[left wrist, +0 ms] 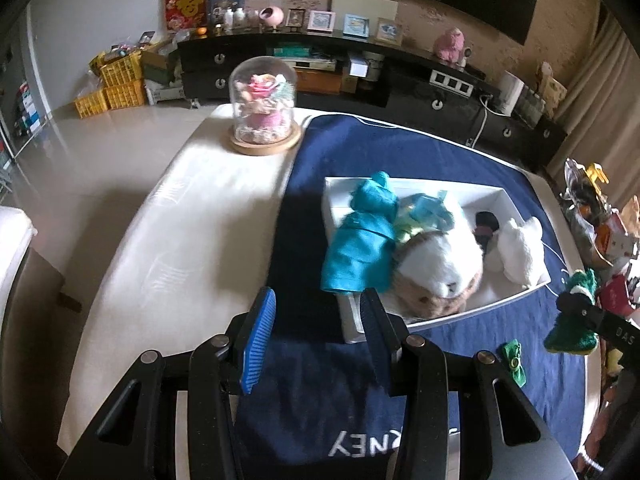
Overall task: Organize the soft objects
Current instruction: 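Carry the green duck plush toward the box with the right gripper, then lower the green duck plush into the box and open the right gripper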
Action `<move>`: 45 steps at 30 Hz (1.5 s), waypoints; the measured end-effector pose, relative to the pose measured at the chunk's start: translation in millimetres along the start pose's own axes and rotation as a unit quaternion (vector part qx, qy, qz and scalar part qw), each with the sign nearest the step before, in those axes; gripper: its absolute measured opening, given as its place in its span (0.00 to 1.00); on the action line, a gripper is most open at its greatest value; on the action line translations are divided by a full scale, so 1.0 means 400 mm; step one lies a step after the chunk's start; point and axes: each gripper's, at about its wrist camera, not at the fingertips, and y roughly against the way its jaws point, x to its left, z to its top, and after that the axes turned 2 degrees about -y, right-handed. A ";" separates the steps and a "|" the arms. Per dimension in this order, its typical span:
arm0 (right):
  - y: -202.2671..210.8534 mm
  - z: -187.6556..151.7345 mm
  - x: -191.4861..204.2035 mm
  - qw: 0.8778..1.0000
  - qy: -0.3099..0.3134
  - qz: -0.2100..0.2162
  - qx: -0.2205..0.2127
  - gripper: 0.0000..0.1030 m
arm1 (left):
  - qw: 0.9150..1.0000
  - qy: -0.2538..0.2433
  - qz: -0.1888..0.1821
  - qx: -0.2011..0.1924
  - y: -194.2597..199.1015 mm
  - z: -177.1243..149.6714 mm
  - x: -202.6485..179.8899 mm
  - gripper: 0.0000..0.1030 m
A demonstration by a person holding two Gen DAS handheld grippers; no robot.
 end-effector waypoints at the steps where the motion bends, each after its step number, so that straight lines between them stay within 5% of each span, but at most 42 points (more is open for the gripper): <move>1: 0.003 0.003 -0.005 1.000 -0.003 0.007 0.001 1.00 | 1.000 0.004 0.000 0.001 0.000 0.001 0.009 0.42; 12: 0.055 0.056 -0.016 0.999 -0.017 0.022 -0.017 1.00 | 0.999 0.045 -0.012 0.016 -0.007 0.008 0.070 0.42; 20: 0.083 0.168 0.072 0.998 0.019 0.019 -0.050 1.00 | 0.999 0.041 -0.014 0.030 -0.026 0.009 0.056 0.42; 34: -0.043 0.263 0.186 0.996 0.088 0.010 -0.033 1.00 | 0.998 0.000 -0.018 0.059 -0.061 -0.022 -0.005 0.42; 39: -0.034 0.283 0.167 0.993 0.115 -0.009 -0.036 1.00 | 0.998 -0.013 -0.013 0.065 -0.078 -0.030 -0.005 0.42; 45: 0.095 0.329 0.065 0.993 0.090 -0.006 -0.081 1.00 | 0.998 -0.006 -0.015 0.064 -0.089 -0.023 -0.004 0.42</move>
